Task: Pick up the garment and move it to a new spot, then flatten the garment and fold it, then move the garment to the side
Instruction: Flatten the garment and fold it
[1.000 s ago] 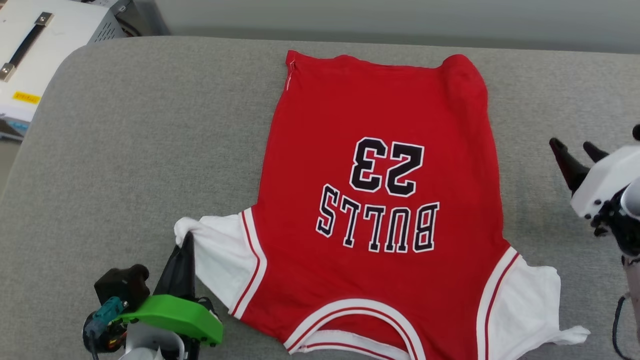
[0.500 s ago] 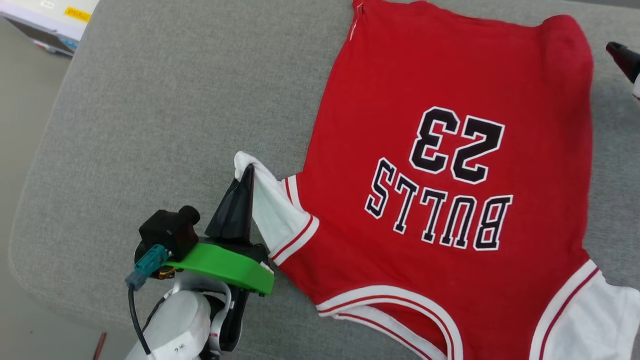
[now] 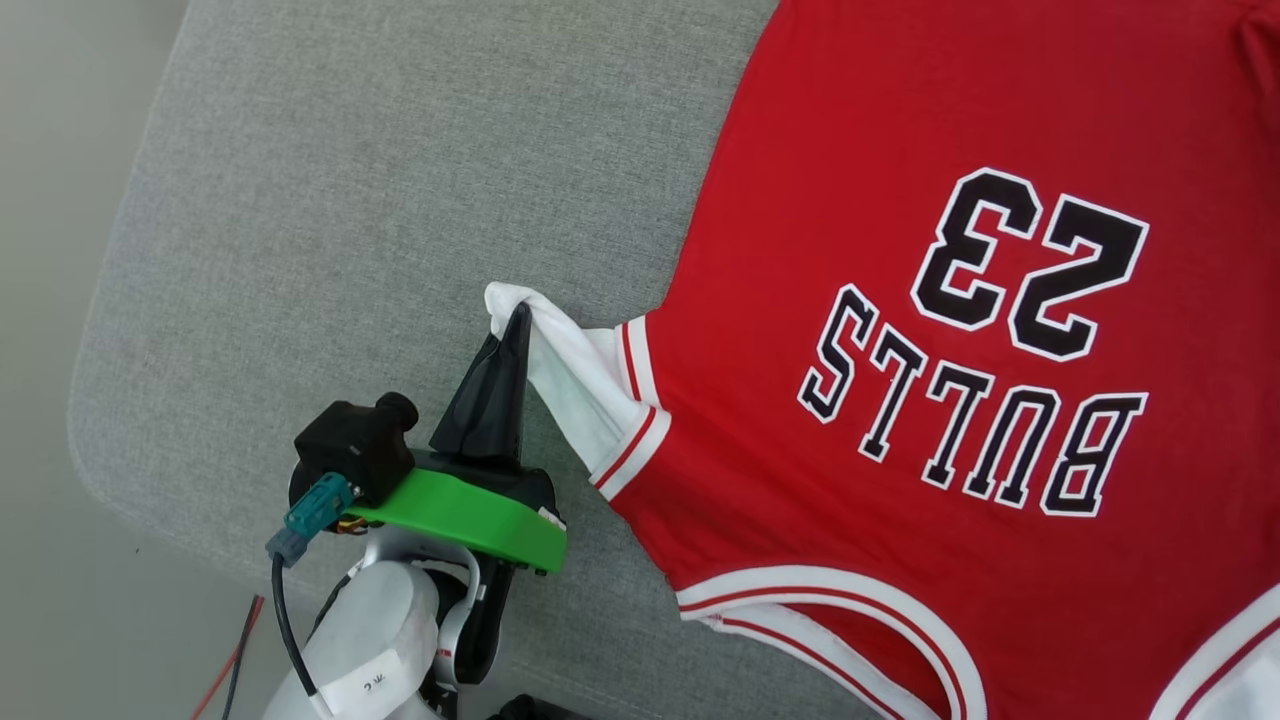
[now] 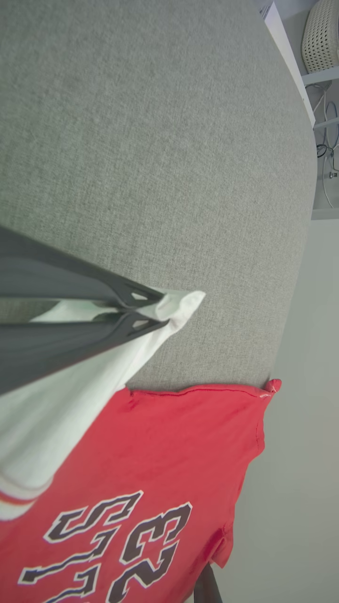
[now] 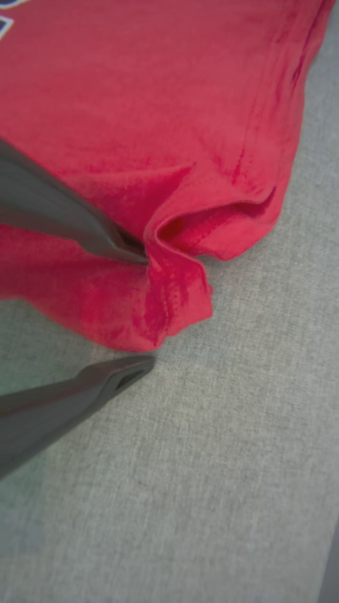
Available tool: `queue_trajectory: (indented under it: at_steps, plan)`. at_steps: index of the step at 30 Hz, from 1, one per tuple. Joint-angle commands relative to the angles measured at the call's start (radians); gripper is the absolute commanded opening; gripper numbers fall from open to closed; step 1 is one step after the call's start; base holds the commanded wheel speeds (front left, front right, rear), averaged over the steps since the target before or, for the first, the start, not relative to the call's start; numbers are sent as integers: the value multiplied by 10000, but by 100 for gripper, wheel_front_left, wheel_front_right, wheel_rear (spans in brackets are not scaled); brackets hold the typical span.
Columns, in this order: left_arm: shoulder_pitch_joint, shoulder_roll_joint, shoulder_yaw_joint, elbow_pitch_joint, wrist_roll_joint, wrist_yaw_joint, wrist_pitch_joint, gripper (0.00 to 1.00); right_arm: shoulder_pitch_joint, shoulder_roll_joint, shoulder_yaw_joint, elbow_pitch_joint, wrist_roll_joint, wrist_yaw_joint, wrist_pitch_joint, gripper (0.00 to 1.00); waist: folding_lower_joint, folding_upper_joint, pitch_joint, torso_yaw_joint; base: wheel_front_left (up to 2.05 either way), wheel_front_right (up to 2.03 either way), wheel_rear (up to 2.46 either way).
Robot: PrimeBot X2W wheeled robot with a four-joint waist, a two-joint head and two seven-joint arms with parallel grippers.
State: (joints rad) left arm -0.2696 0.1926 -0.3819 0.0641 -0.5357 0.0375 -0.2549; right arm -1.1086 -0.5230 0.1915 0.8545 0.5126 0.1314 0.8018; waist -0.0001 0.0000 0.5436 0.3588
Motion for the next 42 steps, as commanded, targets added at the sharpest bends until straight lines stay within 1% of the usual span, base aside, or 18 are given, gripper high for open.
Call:
queue_trajectory:
  at_steps: [1, 2, 5, 9, 13, 15, 19, 24, 28, 32, 36, 40, 42]
  plan:
    - [-209, -74, 72, 44, 95, -96, -64, 0, 909, 305, 257, 773, 83, -7, 530, 24, 1, 0, 57, 89, 0, 0, 0]
    - [-203, -103, 103, 69, 132, -134, -65, 0, 917, 308, 246, 808, 120, -7, 620, 0, 1, 0, 35, 89, 0, 0, 0]
    - [-172, -178, 180, 148, 207, -224, -66, 0, 853, 294, 259, 737, 144, -7, 620, 0, 1, 0, -70, 72, 0, 0, 0]
    - [-91, -237, 270, 339, 273, -342, -67, 0, 740, 83, 279, 537, 115, -7, 390, 0, 1, 0, -379, 28, 0, 0, 0]
    - [68, -208, 420, 505, 313, -378, -67, 0, 750, -238, 293, 245, 135, -7, 168, 0, 1, 0, -859, -93, 0, 0, 0]
    - [229, -227, 563, 585, 205, -413, -67, 0, 879, -507, 302, 6, 186, -7, -1, 0, 1, 0, -1169, -213, 0, 0, 0]
    - [553, -79, 760, 790, 122, -377, -67, 0, 1518, -905, 290, -520, 465, -7, -74, 0, 1, 0, -1758, -549, 0, 0, 0]
    - [1156, 224, 1069, 896, -32, -168, 10, 0, 3122, -1234, -61, -1440, 969, -7, -259, 0, 1, 0, -2454, -1169, 0, 0, 0]
    - [1576, 467, 1297, 873, -185, -10, 168, 0, 4749, -1223, -556, -2317, 1340, -7, -466, 0, 1, 0, -2925, -1656, 0, 0, 0]
    - [2024, 778, 1583, 841, -293, 240, 371, 0, 6610, -1132, -1302, -3336, 1527, -7, -624, 0, 1, 0, -3337, -2138, 0, 0, 0]
    - [2477, 994, 1759, 752, -382, 476, 616, 0, 8608, -835, -2345, -4539, 1403, -7, -829, 0, 1, 0, -3707, -2532, 0, 0, 0]
    - [2911, 1102, 1860, 605, -486, 682, 842, 0, 10735, -9, -3509, -5855, 1108, -7, -815, 0, 1, 0, -3962, -2907, 0, 0, 0]
    - [3084, 1116, 1895, 540, -541, 770, 922, 0, 11717, 564, -4017, -6483, 937, -7, -746, 0, 1, 0, -4042, -3044, 0, 0, 0]
